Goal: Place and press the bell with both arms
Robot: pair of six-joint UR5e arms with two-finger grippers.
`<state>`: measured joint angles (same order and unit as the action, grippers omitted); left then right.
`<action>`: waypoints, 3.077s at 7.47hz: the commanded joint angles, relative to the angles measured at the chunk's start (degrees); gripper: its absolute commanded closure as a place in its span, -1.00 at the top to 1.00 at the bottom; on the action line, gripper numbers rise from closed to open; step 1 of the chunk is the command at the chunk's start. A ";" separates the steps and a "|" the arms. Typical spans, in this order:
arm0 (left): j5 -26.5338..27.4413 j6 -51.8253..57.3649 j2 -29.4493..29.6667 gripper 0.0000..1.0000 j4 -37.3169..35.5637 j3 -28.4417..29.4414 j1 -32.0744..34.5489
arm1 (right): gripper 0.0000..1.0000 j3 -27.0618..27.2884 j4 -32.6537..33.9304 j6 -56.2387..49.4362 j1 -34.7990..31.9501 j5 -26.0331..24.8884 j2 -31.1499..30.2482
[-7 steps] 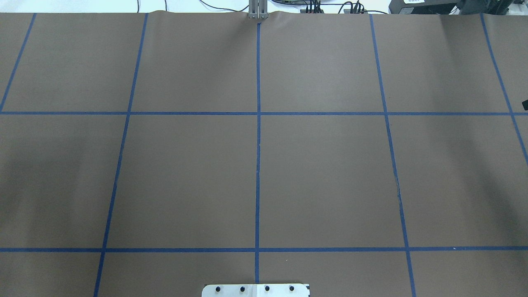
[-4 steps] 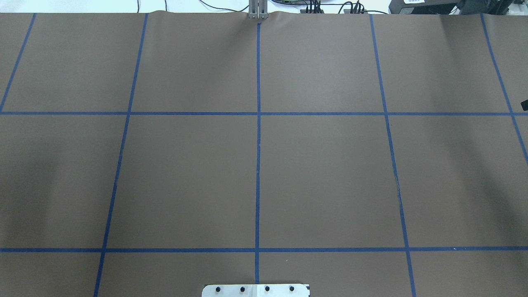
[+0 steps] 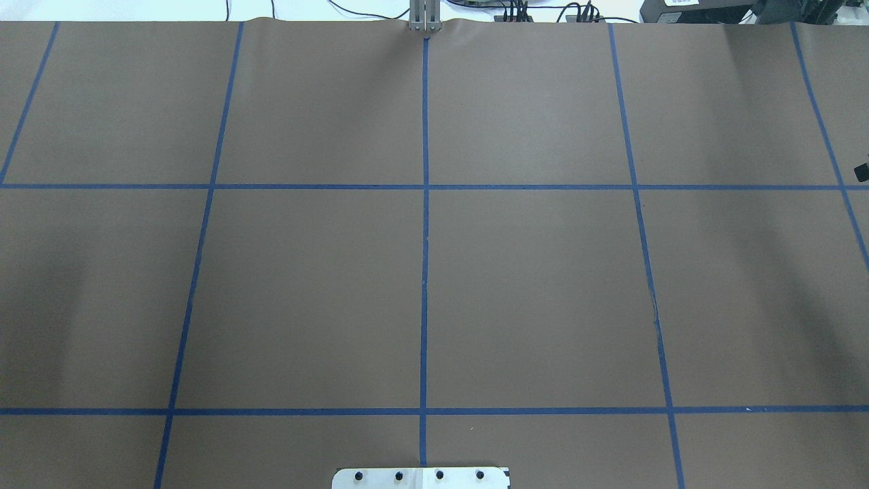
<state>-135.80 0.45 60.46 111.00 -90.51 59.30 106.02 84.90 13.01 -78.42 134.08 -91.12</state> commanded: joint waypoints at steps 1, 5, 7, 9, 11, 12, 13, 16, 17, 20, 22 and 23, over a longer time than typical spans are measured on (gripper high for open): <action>-0.43 -0.28 0.53 1.00 0.00 0.60 -1.64 | 1.00 0.06 0.00 0.00 0.29 -0.05 -0.03; -0.43 -0.36 3.35 1.00 0.00 3.58 -3.40 | 1.00 0.06 0.00 0.09 0.46 -0.22 -0.03; -0.43 -1.24 3.35 1.00 0.00 3.59 -3.75 | 1.00 0.06 0.00 0.09 0.55 -0.22 0.06; -0.34 -1.42 3.35 0.23 0.09 3.59 -4.02 | 1.00 0.06 0.00 0.09 0.64 -0.22 0.06; -0.43 -1.59 2.83 -0.50 1.84 3.50 -4.11 | 1.00 0.15 0.00 0.09 0.64 -0.22 0.06; -0.34 -1.60 2.04 -0.64 3.59 3.33 -4.11 | 1.00 0.15 0.00 0.09 0.64 -0.22 0.06; -0.43 -2.12 1.68 -0.69 3.87 1.32 -3.85 | 1.00 0.15 0.00 0.09 0.64 -0.22 0.41; -0.43 -12.54 -0.34 -0.77 3.69 -11.23 -3.67 | 1.00 -0.02 0.00 0.18 0.64 -0.22 0.41; -0.43 -16.76 1.66 -0.81 3.35 -13.87 -3.67 | 1.00 -0.03 0.09 0.52 0.64 -0.22 0.41; -0.43 -20.93 14.90 -0.81 -7.50 -15.66 -3.67 | 1.00 -0.29 0.09 0.70 0.64 0.13 0.41; -0.43 -20.93 27.98 -0.83 -20.58 -15.57 -3.76 | 1.00 -0.29 0.09 0.70 0.64 0.13 0.41; -0.43 -21.11 34.31 -0.83 -26.57 -15.31 -3.84 | 1.00 -0.29 0.09 0.79 0.64 0.22 0.41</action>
<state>-136.23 -20.45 86.35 92.65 -105.98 55.56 105.73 84.99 13.73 -77.78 134.22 -90.70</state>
